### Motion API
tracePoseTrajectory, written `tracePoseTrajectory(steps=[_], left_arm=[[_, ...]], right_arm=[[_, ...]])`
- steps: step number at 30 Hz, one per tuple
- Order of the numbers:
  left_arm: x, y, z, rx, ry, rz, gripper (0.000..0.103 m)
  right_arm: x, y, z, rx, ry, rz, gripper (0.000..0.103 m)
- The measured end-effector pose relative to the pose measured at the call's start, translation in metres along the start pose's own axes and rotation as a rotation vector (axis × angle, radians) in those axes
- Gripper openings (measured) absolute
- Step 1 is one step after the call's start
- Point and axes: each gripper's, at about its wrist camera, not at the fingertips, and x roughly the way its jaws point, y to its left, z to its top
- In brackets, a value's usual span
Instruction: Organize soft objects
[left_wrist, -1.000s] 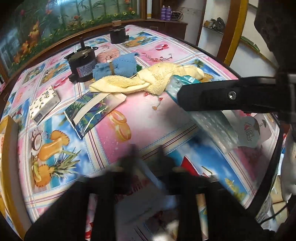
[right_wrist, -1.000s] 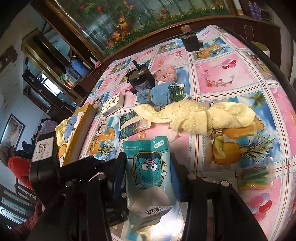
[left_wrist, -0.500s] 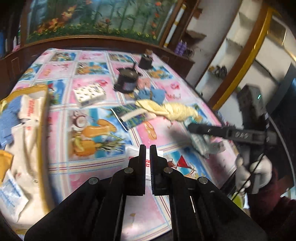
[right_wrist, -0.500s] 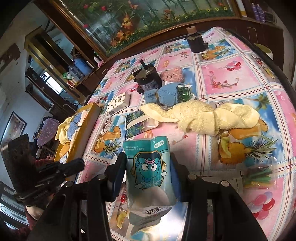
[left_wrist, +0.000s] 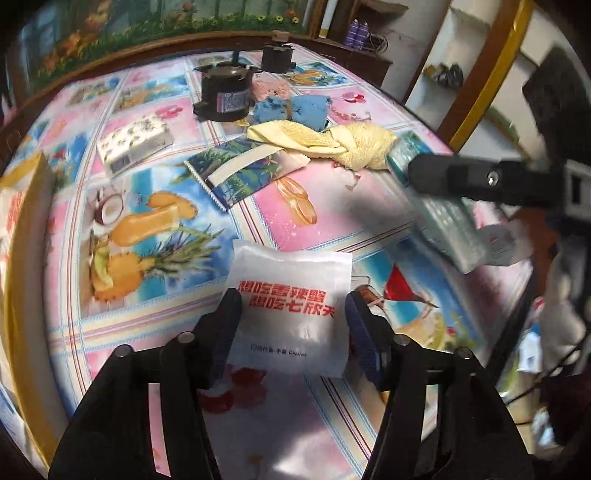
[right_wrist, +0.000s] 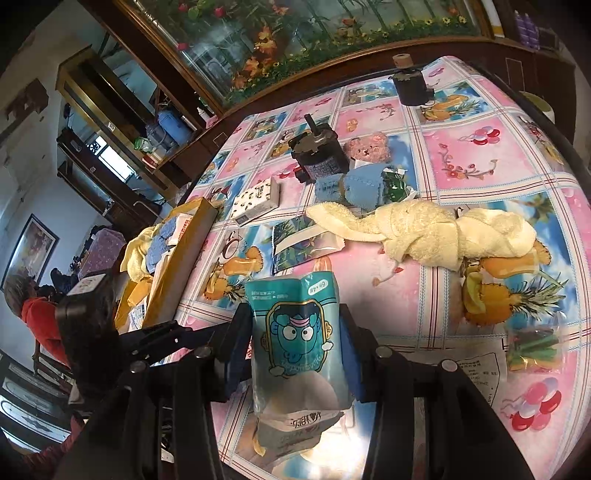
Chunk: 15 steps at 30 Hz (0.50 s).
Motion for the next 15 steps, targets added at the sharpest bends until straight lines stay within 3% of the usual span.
tracePoseTrajectory(steps=[3,5,8,9,10,11,15], left_arm=[[0.012,-0.017,0.001,0.079,0.015,0.111,0.074],[0.016,-0.017,0.002,0.072,0.021,0.098,0.080],[0.017,-0.015,0.003,0.077,0.022,0.083,0.080],[0.016,-0.014,0.002,0.083,0.020,0.075,0.076],[0.013,-0.013,0.002,0.085,0.011,0.062,0.058],[0.009,-0.009,0.002,0.074,0.010,0.026,0.051],[0.000,0.005,-0.003,0.015,0.004,-0.004,0.046]], right_arm=[[0.002,-0.002,0.000,0.009,0.002,0.002,0.045],[0.004,-0.002,-0.001,0.008,0.006,0.008,0.045],[0.006,0.000,-0.002,0.004,0.013,0.014,0.045],[0.006,0.000,-0.003,0.003,0.013,0.016,0.045],[0.006,0.001,-0.003,0.002,0.012,0.018,0.045],[0.005,0.001,-0.003,0.002,0.010,0.018,0.045],[0.002,-0.002,-0.003,0.007,-0.001,0.015,0.045]])
